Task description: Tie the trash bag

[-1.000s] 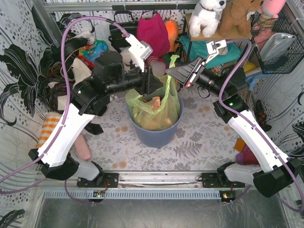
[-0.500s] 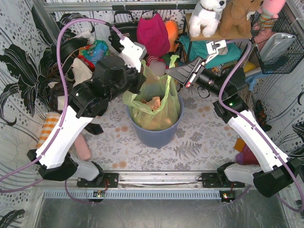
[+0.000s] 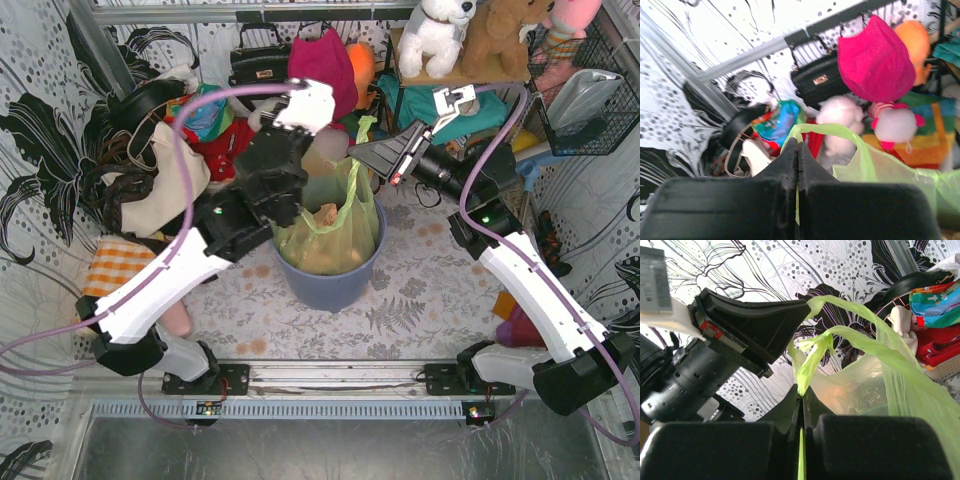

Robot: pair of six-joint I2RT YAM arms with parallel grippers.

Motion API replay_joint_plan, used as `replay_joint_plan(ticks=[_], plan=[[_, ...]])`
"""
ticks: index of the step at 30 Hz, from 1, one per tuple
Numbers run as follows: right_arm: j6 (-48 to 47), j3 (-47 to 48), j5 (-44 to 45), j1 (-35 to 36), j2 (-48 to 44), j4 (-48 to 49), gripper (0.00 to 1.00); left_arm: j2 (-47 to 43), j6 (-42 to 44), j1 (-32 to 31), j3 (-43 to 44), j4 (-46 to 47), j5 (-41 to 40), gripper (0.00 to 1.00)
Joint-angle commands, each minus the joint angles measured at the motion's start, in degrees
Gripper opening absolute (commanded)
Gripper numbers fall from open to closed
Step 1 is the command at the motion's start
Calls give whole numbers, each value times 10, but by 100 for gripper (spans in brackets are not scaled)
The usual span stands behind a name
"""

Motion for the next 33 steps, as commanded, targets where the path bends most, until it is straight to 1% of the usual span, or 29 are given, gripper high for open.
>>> replay_joint_plan(ticks=[1,2,3,5,7,8,9,10,11,12,13,14,16,19,22,24,29,33], plan=[[5,-11,3,3,-5,37,0,33,288,-45,-30,352,-160,0],[6,-12,3,3,-6,39,0,43,296,-51,-18,362,-164,1],[7,-14,3,3,-5,42,0,50,295,-56,-7,360,-166,6],[8,-15,2,3,-5,43,0,54,286,-67,7,351,-167,22],[9,-15,2,3,-5,44,0,51,253,-78,20,317,-161,33],[9,-15,2,3,-6,43,0,50,219,-84,37,287,-156,39],[9,-15,1,2,-7,42,0,49,182,-87,58,225,-143,44],[8,-15,1,3,-7,41,0,49,117,-89,86,161,-124,50],[8,-16,2,2,-8,41,0,48,53,-89,116,91,-95,53],[8,-16,2,2,-8,40,0,46,0,-89,140,40,-66,56],[8,-17,2,2,-8,40,0,41,-48,-88,155,-5,-26,58],[8,-17,2,2,-9,39,0,33,-78,-88,163,-36,20,61],[9,-16,2,3,-8,38,0,14,-140,-86,166,-77,85,64],[9,-16,2,3,-7,37,0,-12,-207,-76,163,-116,155,66],[10,-15,1,3,-6,36,0,-45,-271,-34,141,-139,219,66],[10,-15,1,3,-6,35,0,-69,-325,23,110,-146,284,66],[10,-16,1,2,-6,33,0,-108,-422,181,36,-144,462,67],[10,-15,2,2,-6,29,0,-125,-480,275,-22,-113,604,67]])
